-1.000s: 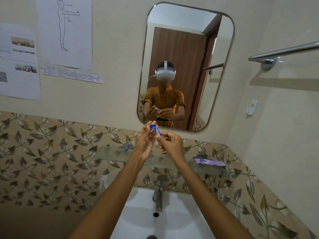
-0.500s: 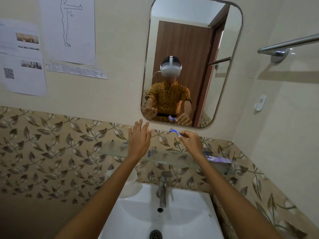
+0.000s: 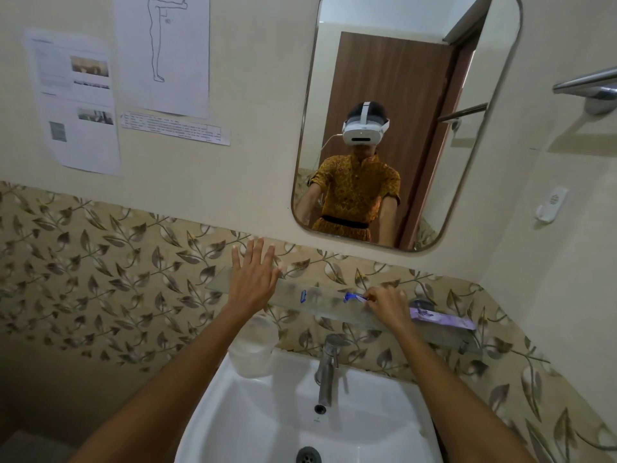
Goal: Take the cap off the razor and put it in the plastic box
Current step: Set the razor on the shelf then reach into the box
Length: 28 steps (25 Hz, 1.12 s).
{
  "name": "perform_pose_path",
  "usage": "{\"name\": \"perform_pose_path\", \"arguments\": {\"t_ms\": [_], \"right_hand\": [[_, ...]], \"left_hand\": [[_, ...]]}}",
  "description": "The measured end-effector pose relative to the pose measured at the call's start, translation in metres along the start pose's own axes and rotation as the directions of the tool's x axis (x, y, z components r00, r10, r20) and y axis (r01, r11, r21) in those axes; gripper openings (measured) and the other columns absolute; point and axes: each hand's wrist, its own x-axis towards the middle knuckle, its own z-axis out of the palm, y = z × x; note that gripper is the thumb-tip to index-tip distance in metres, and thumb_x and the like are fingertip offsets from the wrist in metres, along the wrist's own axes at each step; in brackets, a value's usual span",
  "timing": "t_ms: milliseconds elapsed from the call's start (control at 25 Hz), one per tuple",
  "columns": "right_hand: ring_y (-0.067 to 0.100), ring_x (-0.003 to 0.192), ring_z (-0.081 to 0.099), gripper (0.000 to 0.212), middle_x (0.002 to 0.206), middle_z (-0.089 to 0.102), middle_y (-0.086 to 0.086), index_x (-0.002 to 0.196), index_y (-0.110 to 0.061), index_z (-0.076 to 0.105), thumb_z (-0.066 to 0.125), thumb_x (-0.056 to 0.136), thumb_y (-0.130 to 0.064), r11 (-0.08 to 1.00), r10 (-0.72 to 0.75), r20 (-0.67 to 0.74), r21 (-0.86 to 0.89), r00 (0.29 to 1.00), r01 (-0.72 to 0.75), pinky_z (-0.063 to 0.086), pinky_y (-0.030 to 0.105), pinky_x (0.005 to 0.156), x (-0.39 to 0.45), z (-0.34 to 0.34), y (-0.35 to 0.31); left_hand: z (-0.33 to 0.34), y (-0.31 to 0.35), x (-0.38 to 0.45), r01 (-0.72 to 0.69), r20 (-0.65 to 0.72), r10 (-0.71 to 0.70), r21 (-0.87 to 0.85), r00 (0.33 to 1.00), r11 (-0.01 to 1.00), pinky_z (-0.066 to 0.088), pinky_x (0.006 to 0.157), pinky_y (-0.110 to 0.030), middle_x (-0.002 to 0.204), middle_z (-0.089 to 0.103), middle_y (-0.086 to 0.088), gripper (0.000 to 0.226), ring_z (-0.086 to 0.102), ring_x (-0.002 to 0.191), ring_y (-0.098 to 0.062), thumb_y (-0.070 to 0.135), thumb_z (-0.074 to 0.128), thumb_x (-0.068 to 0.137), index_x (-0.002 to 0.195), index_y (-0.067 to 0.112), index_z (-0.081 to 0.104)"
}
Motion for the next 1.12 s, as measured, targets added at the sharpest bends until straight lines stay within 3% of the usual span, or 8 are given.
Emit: {"name": "perform_pose_path", "arguments": {"t_ms": [120,240,400,520,600,920,1120], "right_hand": [[0.028,0.1,0.059,0.017,0.103,0.072,0.008,0.1,-0.02,0.07,0.06,0.087,-0.023,0.998,0.007,0.02,0.054,1.0,-0.008,0.04,0.04,0.088,0.004,0.001,-0.003],[0.028,0.113,0.052,0.03,0.117,0.065,0.01,0.115,-0.019,0.064,0.062,0.085,-0.027,0.988,-0.027,0.031,0.153,0.999,0.022,0.041,0.04,0.092,0.008,-0.001,-0.008],[0.029,0.126,0.039,0.045,0.129,0.054,0.011,0.125,-0.02,0.056,0.065,0.084,-0.036,0.947,-0.201,0.13,0.278,0.971,0.159,0.038,0.043,0.099,0.021,-0.008,-0.038],[0.029,0.138,0.024,0.053,0.139,0.046,0.011,0.128,-0.02,0.054,0.066,0.081,-0.043,0.914,-0.32,0.252,0.335,0.913,0.228,0.025,0.049,0.111,0.028,-0.001,-0.063],[0.028,0.138,0.025,0.057,0.135,0.048,0.01,0.127,-0.018,0.055,0.066,0.08,-0.047,0.912,-0.356,0.307,0.319,0.883,0.257,0.017,0.047,0.116,0.031,0.006,-0.072],[0.027,0.131,0.033,0.051,0.134,0.048,0.01,0.117,-0.018,0.062,0.068,0.077,-0.05,0.926,-0.312,0.343,0.318,0.886,0.203,0.032,0.045,0.109,0.037,0.015,-0.084],[0.027,0.131,0.034,0.044,0.13,0.051,0.009,0.108,-0.019,0.065,0.068,0.076,-0.05,0.925,-0.287,0.254,0.325,0.924,0.198,0.028,0.045,0.11,0.035,0.009,-0.085]], "left_hand": [[0.0,-0.002,0.0,0.021,-0.003,-0.021,0.005,1.0,1.0,-0.006,0.114,-0.052,0.154,0.02,-0.014,0.054,0.009,0.144,-0.029,0.043,0.024,0.096,0.142,0.015,0.025],[0.0,0.0,-0.002,0.024,0.007,-0.024,0.018,1.0,1.0,-0.005,0.114,-0.053,0.154,0.021,-0.014,0.054,0.01,0.143,-0.029,0.044,0.024,0.095,0.141,0.015,0.026],[-0.001,0.001,-0.002,0.031,0.011,-0.031,0.012,0.999,0.999,-0.005,0.114,-0.054,0.154,0.02,-0.014,0.054,0.01,0.143,-0.028,0.043,0.024,0.096,0.141,0.015,0.027],[-0.002,-0.002,-0.005,0.033,0.011,-0.033,0.012,0.999,0.999,-0.005,0.114,-0.054,0.154,0.022,-0.014,0.053,0.011,0.143,-0.029,0.042,0.025,0.096,0.141,0.015,0.029],[-0.003,-0.003,-0.008,0.04,0.024,-0.04,0.008,0.999,0.999,-0.006,0.114,-0.054,0.153,0.023,-0.014,0.052,0.012,0.143,-0.029,0.041,0.025,0.096,0.14,0.015,0.029],[-0.009,-0.019,-0.01,0.033,0.044,-0.038,0.091,0.998,0.995,-0.008,0.113,-0.053,0.154,0.022,-0.012,0.051,0.009,0.144,-0.027,0.041,0.022,0.096,0.141,0.016,0.025],[-0.008,-0.019,-0.014,0.042,0.058,-0.047,0.092,0.997,0.995,-0.009,0.113,-0.053,0.153,0.025,-0.013,0.051,0.012,0.143,-0.028,0.04,0.025,0.096,0.141,0.016,0.027]]}}
